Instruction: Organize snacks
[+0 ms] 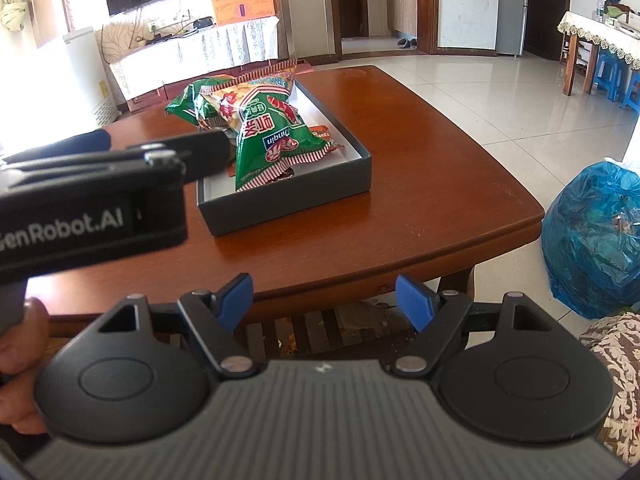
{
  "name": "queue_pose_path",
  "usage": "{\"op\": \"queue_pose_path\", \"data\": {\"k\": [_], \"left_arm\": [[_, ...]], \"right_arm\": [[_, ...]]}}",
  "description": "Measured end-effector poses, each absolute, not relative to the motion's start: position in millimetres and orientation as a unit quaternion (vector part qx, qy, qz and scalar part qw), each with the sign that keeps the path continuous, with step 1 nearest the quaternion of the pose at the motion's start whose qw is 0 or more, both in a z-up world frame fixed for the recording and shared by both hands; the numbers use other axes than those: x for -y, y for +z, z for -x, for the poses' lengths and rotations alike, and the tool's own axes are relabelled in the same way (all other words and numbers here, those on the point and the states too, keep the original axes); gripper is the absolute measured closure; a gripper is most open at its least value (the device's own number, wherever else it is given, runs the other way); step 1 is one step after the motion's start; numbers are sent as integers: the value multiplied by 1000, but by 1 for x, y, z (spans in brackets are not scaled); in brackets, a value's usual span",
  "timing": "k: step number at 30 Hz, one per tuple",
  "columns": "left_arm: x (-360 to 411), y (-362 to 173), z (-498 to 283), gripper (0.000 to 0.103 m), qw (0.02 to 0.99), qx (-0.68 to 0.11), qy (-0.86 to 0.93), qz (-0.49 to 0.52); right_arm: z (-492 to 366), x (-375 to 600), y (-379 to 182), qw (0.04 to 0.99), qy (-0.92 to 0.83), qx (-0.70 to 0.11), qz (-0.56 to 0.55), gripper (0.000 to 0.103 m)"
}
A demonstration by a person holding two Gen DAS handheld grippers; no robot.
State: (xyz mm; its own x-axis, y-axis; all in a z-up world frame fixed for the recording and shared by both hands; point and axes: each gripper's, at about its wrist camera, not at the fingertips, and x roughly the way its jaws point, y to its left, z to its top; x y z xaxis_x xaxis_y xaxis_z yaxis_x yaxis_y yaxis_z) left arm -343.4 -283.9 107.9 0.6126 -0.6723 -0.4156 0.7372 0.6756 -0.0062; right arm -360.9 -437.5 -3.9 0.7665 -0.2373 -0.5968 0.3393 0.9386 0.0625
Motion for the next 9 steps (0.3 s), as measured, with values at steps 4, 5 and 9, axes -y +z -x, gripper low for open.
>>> {"op": "queue_pose_path", "data": {"k": [4, 5, 9], "left_arm": [[283, 109, 343, 0, 896, -190, -393, -78], [283, 109, 343, 0, 895, -190, -395, -78], [284, 109, 347, 0, 896, -191, -394, -82]], "right_arm": [[361, 437, -4, 936, -154, -305, -83, 23], [361, 438, -5, 936, -154, -305, -83, 23], [361, 438, -5, 936, -154, -305, -83, 23]]}}
